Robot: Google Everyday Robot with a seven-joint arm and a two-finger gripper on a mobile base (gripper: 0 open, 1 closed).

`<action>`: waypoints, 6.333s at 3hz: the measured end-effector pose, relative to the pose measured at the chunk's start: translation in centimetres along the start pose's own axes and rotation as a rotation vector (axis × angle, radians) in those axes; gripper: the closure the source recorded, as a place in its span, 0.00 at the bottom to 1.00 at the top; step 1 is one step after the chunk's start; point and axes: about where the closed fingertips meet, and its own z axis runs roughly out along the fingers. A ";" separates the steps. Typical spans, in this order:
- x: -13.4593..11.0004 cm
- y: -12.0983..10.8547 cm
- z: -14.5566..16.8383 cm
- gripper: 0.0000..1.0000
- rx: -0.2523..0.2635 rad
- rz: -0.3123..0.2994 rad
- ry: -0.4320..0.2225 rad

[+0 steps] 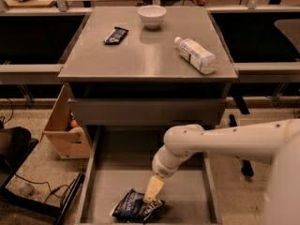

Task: Pick blue chip bag from middle drawer and place on counter

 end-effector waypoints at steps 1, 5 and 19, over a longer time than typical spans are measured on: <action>-0.3 0.4 6.1 0.00 -0.089 0.036 0.011; 0.9 5.8 13.8 0.64 -0.312 0.098 0.003; -22.6 -12.4 -41.1 1.00 0.212 -0.388 -0.058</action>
Offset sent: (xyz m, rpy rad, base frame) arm -0.0618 0.0716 -0.1281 0.1150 0.3514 0.0256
